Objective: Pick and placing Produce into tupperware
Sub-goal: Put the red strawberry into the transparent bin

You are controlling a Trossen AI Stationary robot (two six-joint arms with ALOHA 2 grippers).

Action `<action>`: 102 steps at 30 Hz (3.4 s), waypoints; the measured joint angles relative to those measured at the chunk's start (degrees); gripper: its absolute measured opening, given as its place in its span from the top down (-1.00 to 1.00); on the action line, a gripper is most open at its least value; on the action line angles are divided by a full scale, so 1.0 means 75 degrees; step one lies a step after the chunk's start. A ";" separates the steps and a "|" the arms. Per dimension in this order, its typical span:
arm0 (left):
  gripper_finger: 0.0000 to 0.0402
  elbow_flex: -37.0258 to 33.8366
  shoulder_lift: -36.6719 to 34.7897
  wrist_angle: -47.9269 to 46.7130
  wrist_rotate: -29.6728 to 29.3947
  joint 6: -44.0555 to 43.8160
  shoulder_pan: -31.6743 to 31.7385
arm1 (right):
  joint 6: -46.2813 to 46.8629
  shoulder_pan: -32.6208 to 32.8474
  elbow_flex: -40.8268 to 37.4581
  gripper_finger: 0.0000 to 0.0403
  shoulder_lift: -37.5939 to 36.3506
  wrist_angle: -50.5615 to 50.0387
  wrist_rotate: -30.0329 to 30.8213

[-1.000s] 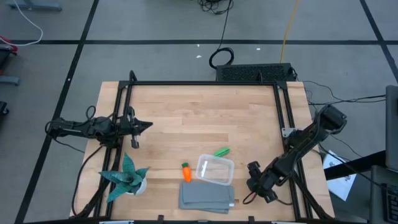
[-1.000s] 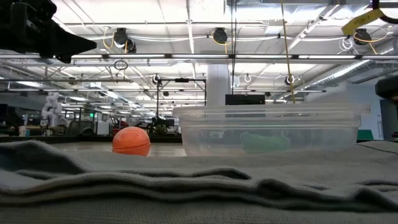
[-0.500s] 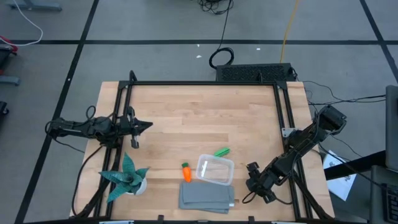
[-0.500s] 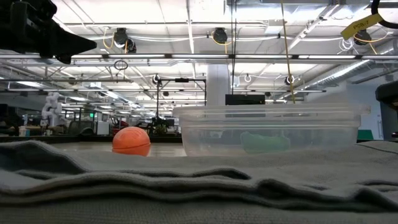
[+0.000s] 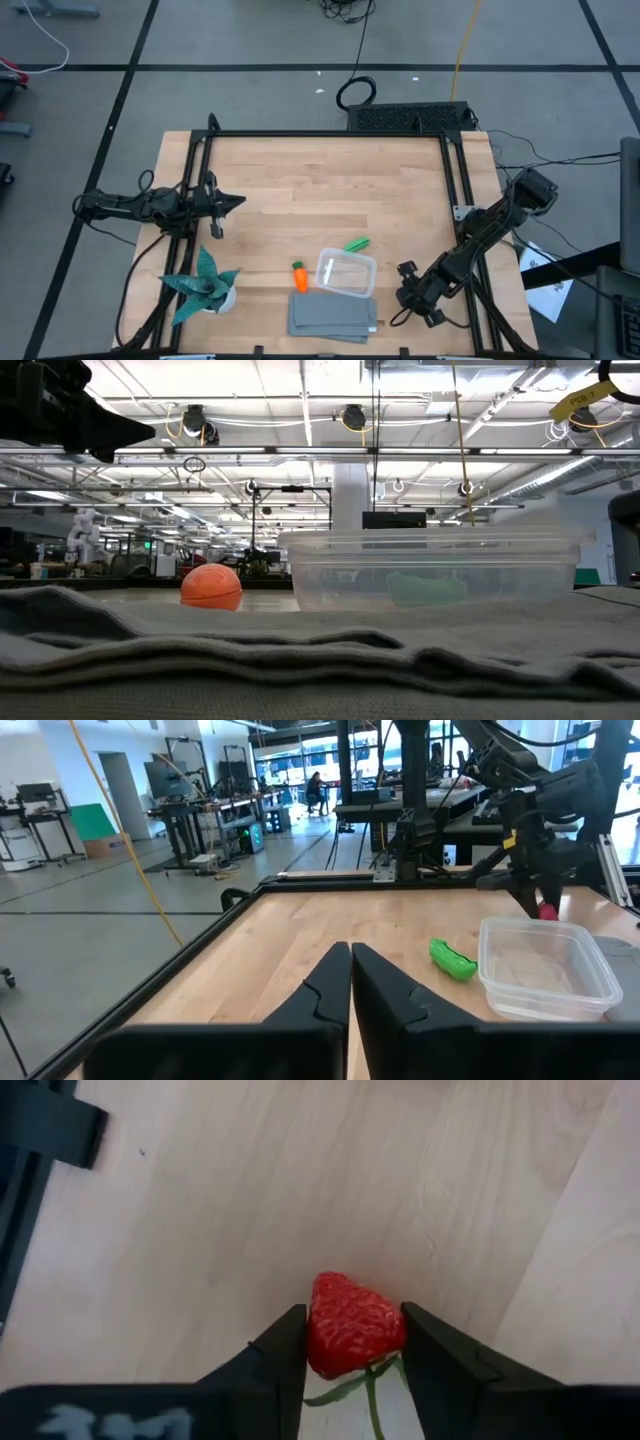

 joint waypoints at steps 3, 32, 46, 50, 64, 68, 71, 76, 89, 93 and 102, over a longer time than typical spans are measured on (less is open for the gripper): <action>0.88 0.0000 0.0000 0.0003 0.0000 0.0000 0.0000 | 0.0116 -0.0139 0.0000 0.27 -0.0251 -0.0076 -0.0019; 0.88 0.0000 0.0000 -0.0170 -0.0006 0.0012 -0.0001 | -0.1910 -0.2009 -0.1324 0.34 -0.6147 0.1895 0.1503; 0.98 0.0000 0.0000 -0.0242 -0.0013 0.0055 -0.0003 | -0.1534 -0.2839 -0.4473 0.34 -0.7085 0.6152 0.1511; 0.92 0.0000 0.0000 -0.0236 -0.0020 0.0058 0.0000 | -0.1754 -0.3090 -0.4236 0.34 -0.6632 0.6183 0.1510; 0.87 0.0000 0.0000 -0.0250 -0.0020 0.0045 -0.0001 | -0.2021 -0.3952 -0.1734 0.33 -0.2885 0.5388 -0.0134; 0.87 0.0000 -0.0001 -0.0422 -0.0017 0.0028 -0.0002 | -0.2115 -0.4179 -0.0931 0.33 -0.1968 0.4735 -0.0889; 0.87 0.0000 0.0000 -0.0439 -0.0017 0.0012 0.0000 | -0.2301 -0.4323 -0.0409 0.33 -0.1431 0.4013 -0.1264; 0.87 0.0000 -0.0002 -0.0440 -0.0017 -0.0003 -0.0002 | -0.2487 -0.4473 0.0316 0.33 -0.0652 0.3347 -0.1804; 0.87 0.0000 0.0000 -0.0423 -0.0012 -0.0003 -0.0001 | -0.3076 -0.4031 0.0924 0.33 -0.0031 0.2088 -0.2166; 0.87 0.0000 -0.0001 -0.0395 -0.0012 -0.0003 -0.0001 | -0.3094 -0.3864 0.0927 0.33 -0.0014 0.2072 -0.2092; 0.87 0.0000 0.0000 -0.0359 -0.0012 -0.0064 -0.0003 | -0.2976 -0.3778 0.0921 0.33 0.0513 0.2531 -0.1714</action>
